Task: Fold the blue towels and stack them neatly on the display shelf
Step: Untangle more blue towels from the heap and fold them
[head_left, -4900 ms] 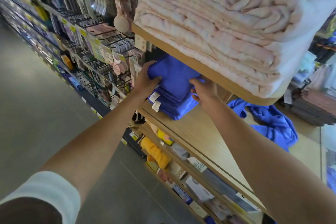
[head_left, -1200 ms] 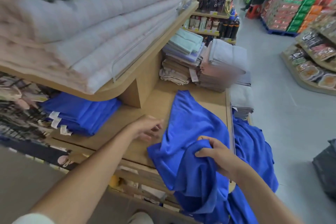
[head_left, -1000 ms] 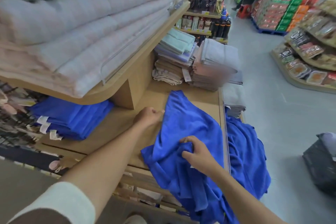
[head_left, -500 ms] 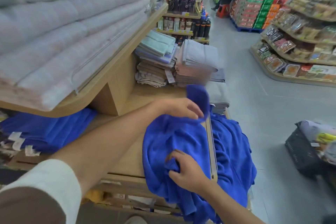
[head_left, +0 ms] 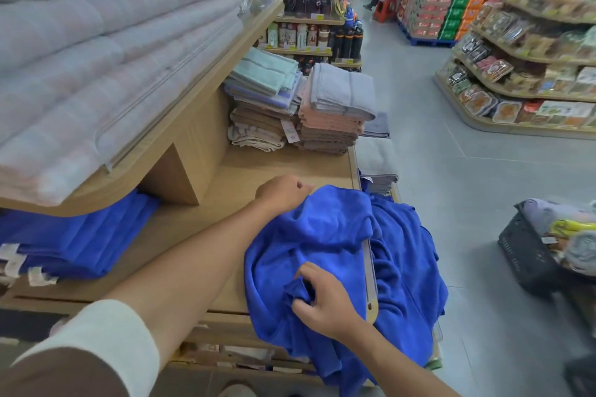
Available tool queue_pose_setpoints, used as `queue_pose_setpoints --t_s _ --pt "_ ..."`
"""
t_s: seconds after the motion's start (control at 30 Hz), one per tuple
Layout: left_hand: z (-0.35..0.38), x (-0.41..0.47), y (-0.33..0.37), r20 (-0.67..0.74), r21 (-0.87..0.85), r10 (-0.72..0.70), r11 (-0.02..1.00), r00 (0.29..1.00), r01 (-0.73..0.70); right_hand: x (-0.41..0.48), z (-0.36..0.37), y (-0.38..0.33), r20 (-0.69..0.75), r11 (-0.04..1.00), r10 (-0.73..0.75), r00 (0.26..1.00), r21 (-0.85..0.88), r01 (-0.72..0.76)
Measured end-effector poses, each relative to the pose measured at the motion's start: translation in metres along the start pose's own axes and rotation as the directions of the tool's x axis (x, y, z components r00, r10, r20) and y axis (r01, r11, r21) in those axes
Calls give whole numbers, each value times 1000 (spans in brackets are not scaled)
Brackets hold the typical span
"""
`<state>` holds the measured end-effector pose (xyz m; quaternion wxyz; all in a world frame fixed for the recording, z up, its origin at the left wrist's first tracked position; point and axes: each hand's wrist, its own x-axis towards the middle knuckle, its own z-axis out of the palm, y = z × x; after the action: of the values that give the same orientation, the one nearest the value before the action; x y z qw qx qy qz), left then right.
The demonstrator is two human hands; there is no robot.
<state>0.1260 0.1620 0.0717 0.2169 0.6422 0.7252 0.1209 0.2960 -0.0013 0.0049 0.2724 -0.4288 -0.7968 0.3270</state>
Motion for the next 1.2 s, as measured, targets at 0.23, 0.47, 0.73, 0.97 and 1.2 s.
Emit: queue_pose_setpoints --t_s 0.23,0.47,0.73,0.97,1.2 --pt "8 6 -1 200 -92 -29 995 979 49 -1 -4 -3 -10 1000 27 1000 -6 -27" --pt "-19 -20 -2 187 -879 -52 437 981 191 -3 -5 -6 13 993 92 996 69 -93" --pt "-47 -79 -12 144 -970 49 204 988 131 27 -64 -61 300 869 42 953 459 -183" --pt "-51 -116 -9 61 -986 177 166 982 31 78 -111 -111 207 864 -7 978 493 -98" --pt "-8 -121 -42 -146 -685 -16 723 989 -90 60 -106 -66 464 989 130 876 0 -146"
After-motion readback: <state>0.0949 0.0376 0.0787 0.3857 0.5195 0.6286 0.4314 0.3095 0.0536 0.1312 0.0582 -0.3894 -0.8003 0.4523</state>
